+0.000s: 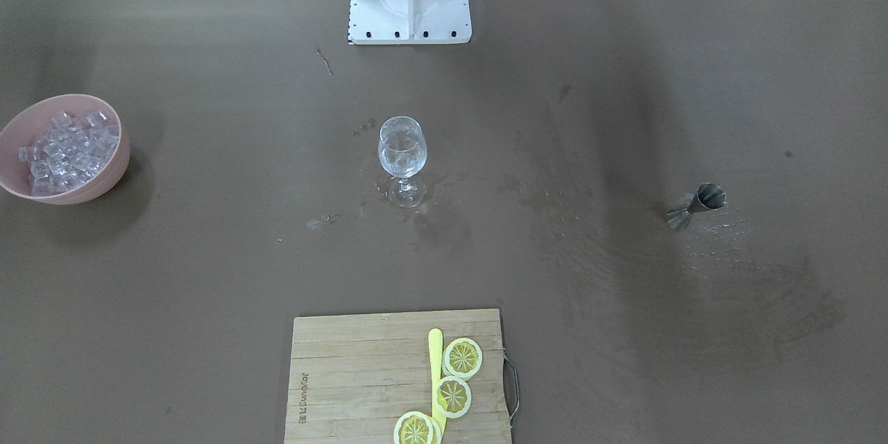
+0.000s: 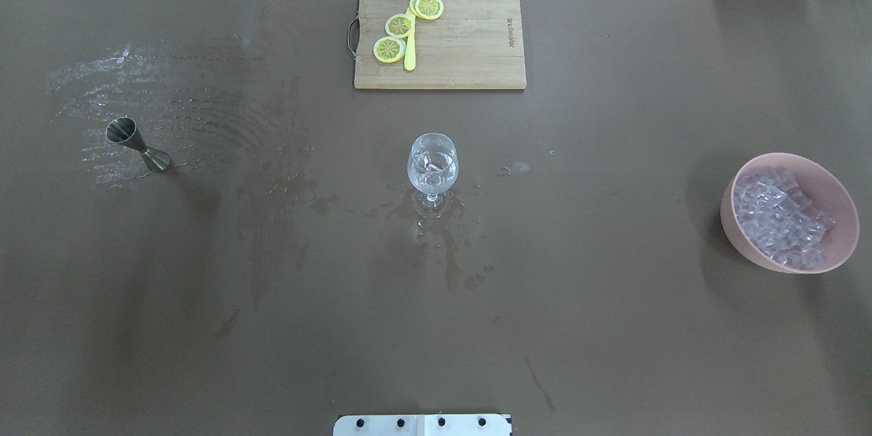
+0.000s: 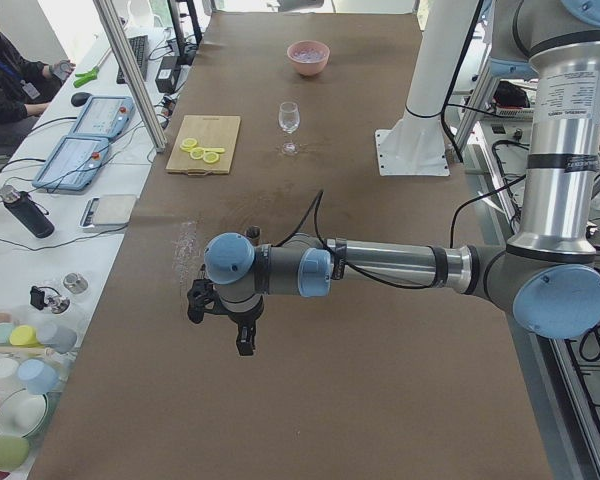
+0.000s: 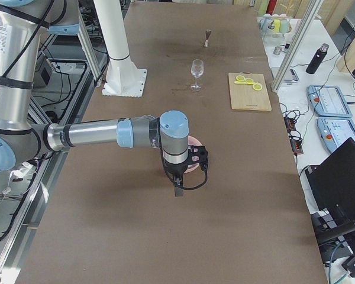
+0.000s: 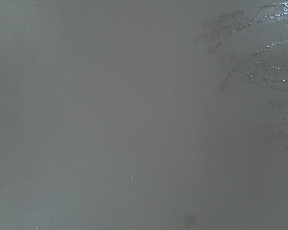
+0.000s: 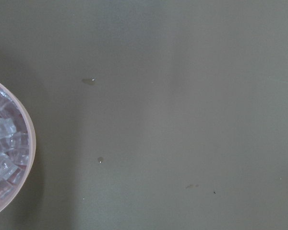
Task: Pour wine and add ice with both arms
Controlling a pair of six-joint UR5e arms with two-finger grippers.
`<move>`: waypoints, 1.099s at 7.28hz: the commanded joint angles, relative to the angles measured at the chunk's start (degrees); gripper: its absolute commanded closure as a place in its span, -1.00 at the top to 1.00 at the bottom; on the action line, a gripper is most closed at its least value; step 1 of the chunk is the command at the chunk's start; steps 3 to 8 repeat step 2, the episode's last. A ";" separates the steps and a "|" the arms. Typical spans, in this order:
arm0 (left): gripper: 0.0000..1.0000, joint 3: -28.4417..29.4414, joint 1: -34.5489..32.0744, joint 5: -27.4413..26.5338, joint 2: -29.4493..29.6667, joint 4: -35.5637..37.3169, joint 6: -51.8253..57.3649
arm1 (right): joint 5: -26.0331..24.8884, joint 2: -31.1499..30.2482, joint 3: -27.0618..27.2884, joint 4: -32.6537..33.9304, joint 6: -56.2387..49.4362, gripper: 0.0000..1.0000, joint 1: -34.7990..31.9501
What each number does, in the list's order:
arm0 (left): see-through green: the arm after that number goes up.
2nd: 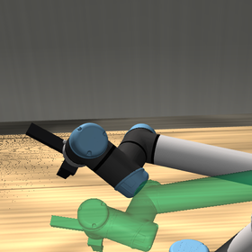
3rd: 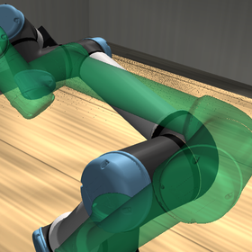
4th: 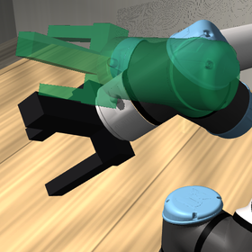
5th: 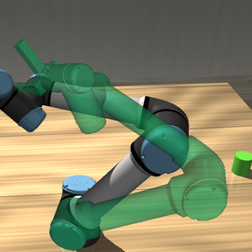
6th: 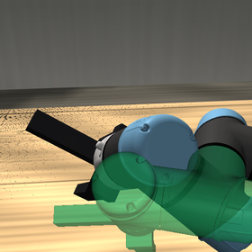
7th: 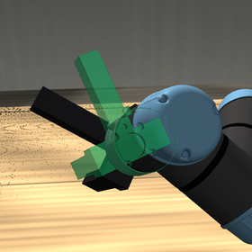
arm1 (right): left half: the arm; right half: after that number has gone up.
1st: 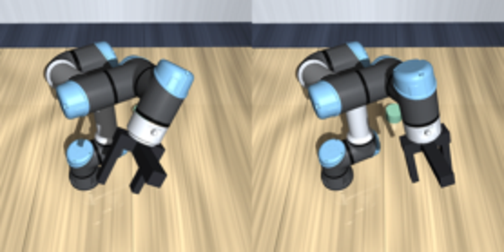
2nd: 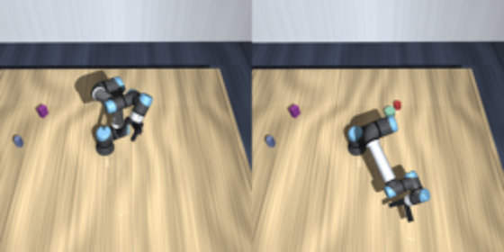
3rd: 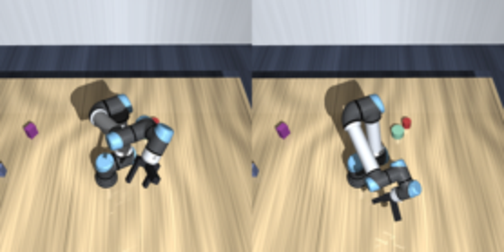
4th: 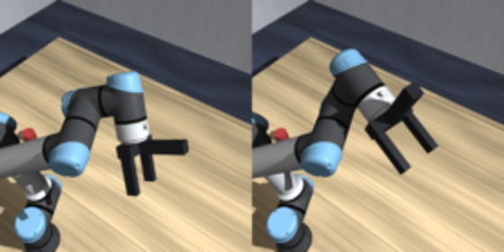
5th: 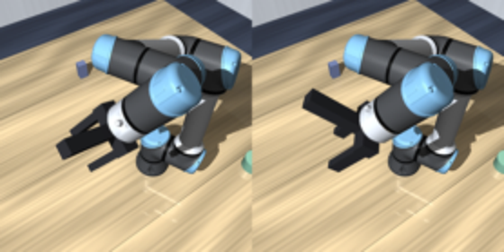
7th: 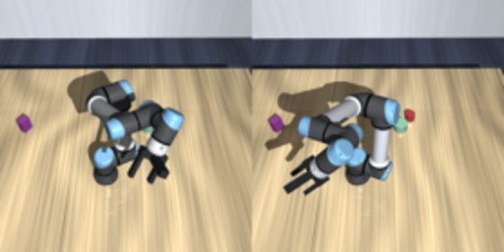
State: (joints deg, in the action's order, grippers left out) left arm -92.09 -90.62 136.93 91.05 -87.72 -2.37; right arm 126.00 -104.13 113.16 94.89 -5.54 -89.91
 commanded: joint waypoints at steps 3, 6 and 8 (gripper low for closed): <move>0.96 0.24 0.00 0.00 0.00 -0.09 0.00 | 0.03 -0.10 0.57 0.03 0.00 1.00 0.00; 0.96 0.24 0.00 0.00 0.00 -0.09 0.00 | 0.03 -0.10 0.57 0.03 0.00 1.00 0.00; 0.96 0.24 0.00 0.00 0.00 -0.09 0.00 | 0.03 -0.10 0.57 0.03 0.00 1.00 0.00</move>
